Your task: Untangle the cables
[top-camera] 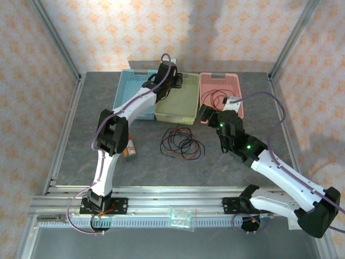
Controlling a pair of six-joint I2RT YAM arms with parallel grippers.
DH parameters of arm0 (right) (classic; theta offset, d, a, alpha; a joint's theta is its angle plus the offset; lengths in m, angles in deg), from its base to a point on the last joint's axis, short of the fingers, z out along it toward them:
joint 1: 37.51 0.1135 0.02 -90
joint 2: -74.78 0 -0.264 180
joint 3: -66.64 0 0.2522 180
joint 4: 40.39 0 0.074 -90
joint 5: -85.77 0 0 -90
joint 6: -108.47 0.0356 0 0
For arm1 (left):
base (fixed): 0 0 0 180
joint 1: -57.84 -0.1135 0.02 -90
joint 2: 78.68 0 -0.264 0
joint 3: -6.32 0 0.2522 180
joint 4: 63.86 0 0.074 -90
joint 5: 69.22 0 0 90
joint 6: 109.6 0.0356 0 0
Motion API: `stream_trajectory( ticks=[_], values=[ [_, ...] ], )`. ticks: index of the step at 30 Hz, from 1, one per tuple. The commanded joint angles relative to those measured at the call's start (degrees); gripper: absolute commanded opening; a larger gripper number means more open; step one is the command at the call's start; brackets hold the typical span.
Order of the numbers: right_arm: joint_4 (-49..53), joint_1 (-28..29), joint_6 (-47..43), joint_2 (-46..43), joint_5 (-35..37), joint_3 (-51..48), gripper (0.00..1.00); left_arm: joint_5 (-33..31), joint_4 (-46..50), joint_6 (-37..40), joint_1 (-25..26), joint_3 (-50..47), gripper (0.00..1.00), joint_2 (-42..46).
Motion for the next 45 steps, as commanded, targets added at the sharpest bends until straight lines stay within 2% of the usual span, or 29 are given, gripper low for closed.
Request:
stream_trajectory(
  ticks=[1, 4, 5, 8, 15, 20, 23, 27, 29, 33, 35, 39, 45],
  values=[
    [1.75, -0.44, 0.73, -0.42, 0.78, 0.69, 0.86, -0.25, 0.75, -1.11, 0.51, -3.39, 0.41, 2.13],
    [2.46, -0.56, 0.61, -0.31, 1.13, 0.62, 0.85, 2.33, -0.58, -0.87, 0.77, -7.41, 0.5, 5.86],
    [2.82, -0.56, 1.15, -0.18, 1.42, 0.2, 0.83, 2.87, -1.07, -0.7, 0.99, -9.22, 0.52, 7.46],
    [2.87, -0.94, 0.67, -0.24, -1.89, -1.19, 0.8, 4.09, -2.64, -0.33, 1.51, -14.95, 0.55, 12.72],
    [8.94, -1.53, -0.59, 5.9, -13.37, -0.78, 0.71, 4.36, -8.18, -1.24, 3.61, -34.33, 0.54, 28.17],
    [9.53, -1.54, -1.28, 11.12, -20.12, -1.37, 0.57, 1.24, -8.35, -2.53, 5.6, -46.48, 0.52, 37.18],
    [8.02, -0.54, -1.13, 15.22, -21.52, -2.09, 0.5, 1.36, -9.75, -6.38, 6.19, -54.22, 0.51, 42.35],
    [7.09, 1.68, -0.09, 18.88, -19.23, -1.36, 0.46, -0.18, -8.83, -8.89, 8.09, -61.72, 0.49, 47.36],
    [6.35, 2.06, 0.5, 20.73, -19.69, -0.59, 0.45, -2.54, -6.76, -9.43, 9.29, -64.24, 0.44, 48.73],
    [3.94, 3.6, 2.78, 22.94, -18.15, 0.28, 0.44, -0.56, -5.98, -10.99, 9.31, -68.14, 0.41, 49.62],
    [0.91, 4.39, 6.03, 22.67, -15.66, -0.6, 0.44, 1.14, -4.43, -11.27, 9.31, -67.74, 0.39, 47.75],
    [-4.88, 4.77, 11.85, 21.11, -15.06, -2.49, 0.44, 2.86, -2.53, -14.01, 9.31, -66.1, 0.36, 43.11],
    [-6.39, 4.84, 13.29, 18.67, -12.28, -4.31, 0.43, 6.48, -6.26, -17.29, 9.31, -65.98, 0.36, 38.87]
  ],
)
